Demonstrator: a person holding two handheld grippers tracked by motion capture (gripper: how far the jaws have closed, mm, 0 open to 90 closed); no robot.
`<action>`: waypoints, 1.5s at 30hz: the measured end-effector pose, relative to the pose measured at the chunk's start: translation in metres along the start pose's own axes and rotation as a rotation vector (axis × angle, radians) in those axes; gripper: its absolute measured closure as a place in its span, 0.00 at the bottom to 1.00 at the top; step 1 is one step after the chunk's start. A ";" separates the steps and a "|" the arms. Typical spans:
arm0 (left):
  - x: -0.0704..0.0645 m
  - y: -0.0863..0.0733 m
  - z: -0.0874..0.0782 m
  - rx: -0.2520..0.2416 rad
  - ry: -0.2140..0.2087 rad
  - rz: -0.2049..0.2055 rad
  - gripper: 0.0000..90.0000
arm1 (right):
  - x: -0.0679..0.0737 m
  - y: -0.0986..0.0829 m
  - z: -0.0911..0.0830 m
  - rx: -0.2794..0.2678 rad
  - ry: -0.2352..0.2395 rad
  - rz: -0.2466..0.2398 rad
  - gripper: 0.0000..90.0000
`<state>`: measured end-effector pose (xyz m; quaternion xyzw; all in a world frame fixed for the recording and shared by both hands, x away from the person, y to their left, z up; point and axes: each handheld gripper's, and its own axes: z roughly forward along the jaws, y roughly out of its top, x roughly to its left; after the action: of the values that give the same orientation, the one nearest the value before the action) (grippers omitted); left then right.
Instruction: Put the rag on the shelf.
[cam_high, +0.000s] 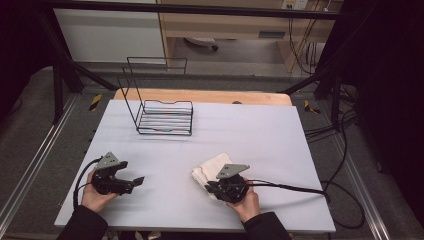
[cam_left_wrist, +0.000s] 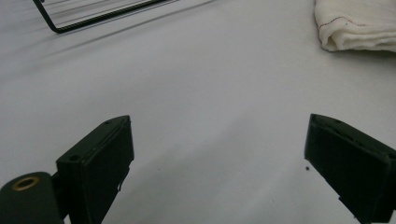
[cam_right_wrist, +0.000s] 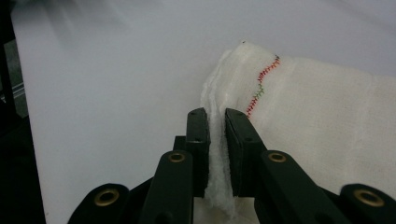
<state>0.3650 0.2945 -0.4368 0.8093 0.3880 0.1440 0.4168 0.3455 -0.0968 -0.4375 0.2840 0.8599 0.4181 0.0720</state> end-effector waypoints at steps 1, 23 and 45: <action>0.000 0.000 0.000 0.000 0.000 0.000 0.09 | 0.000 0.000 0.000 0.000 0.000 0.000 0.89; -0.057 0.058 0.029 0.026 -0.053 0.011 0.22 | -0.044 -0.017 -0.048 -0.110 -0.174 0.118 0.35; -0.103 0.082 0.123 0.191 -0.141 0.078 0.65 | -0.059 -0.048 -0.043 -0.005 -0.219 0.264 0.61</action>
<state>0.4075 0.1192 -0.4385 0.8679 0.3380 0.0654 0.3581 0.3584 -0.1820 -0.4527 0.4381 0.8010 0.3928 0.1105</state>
